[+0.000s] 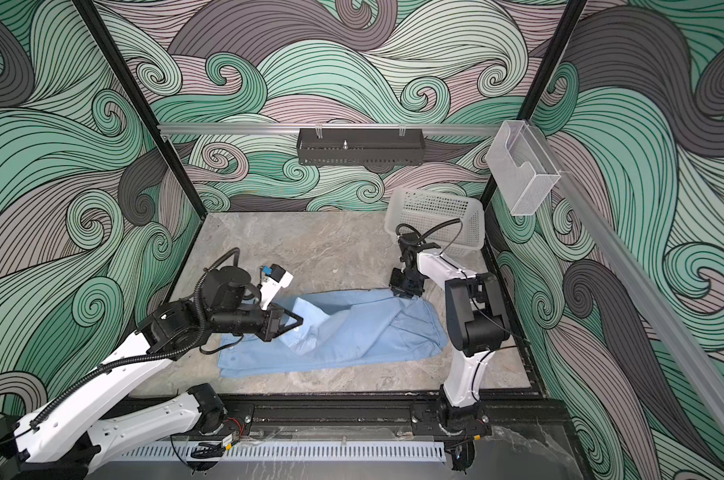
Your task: Fold and stack the long sleeve shirts
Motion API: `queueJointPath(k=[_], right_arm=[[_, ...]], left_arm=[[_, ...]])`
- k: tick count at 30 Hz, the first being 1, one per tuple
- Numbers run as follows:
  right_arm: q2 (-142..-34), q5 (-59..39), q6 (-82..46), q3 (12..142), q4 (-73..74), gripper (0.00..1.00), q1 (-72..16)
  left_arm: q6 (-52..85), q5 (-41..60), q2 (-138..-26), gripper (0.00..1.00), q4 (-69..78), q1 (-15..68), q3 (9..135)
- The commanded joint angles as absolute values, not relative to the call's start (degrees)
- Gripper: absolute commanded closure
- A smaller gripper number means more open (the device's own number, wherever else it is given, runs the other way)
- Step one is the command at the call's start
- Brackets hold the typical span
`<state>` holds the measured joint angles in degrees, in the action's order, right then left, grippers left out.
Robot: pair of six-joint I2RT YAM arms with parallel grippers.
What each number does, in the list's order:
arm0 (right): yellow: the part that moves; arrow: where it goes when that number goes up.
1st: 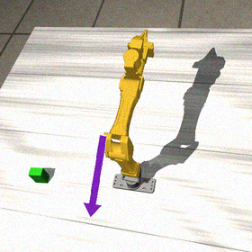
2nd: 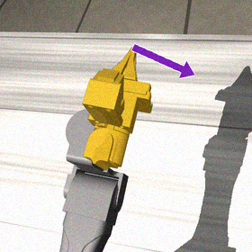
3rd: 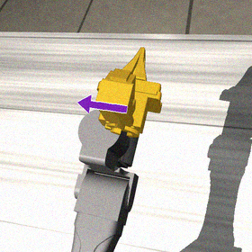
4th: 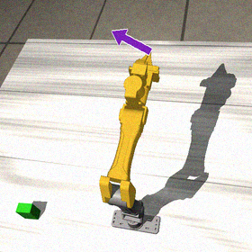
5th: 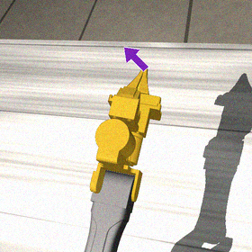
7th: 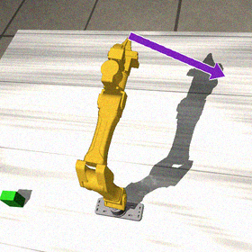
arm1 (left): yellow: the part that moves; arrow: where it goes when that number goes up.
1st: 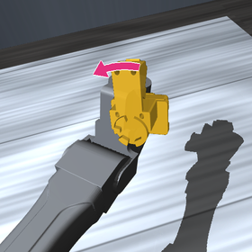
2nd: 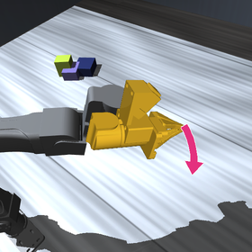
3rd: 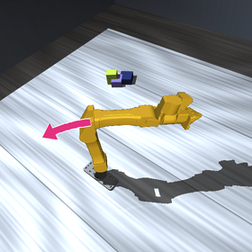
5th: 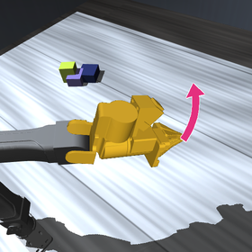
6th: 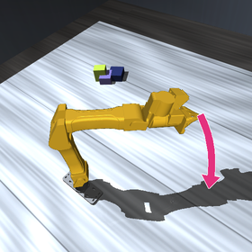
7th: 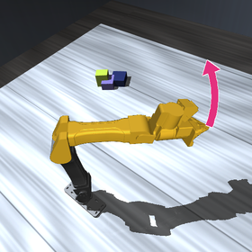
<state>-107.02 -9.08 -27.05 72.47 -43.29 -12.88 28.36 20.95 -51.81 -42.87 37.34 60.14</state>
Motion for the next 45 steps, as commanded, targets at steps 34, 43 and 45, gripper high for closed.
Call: queueJointPath(k=[34,43,45], right_arm=[[-103.8,-3.5,-27.7,73.3,-41.6,0.54,-11.7],[-93.3,-3.7,-27.2,71.6,-45.2,0.37,-13.2],[-91.8,-4.1,-27.4,70.3,-45.3,0.35,-13.4]], left_arm=[[34.0,4.5,-66.1,1.0,-40.0,4.7,43.4],[33.4,6.7,-72.7,0.93,-42.1,3.4,45.1],[33.4,7.0,-73.4,0.89,-42.4,3.3,45.3]])
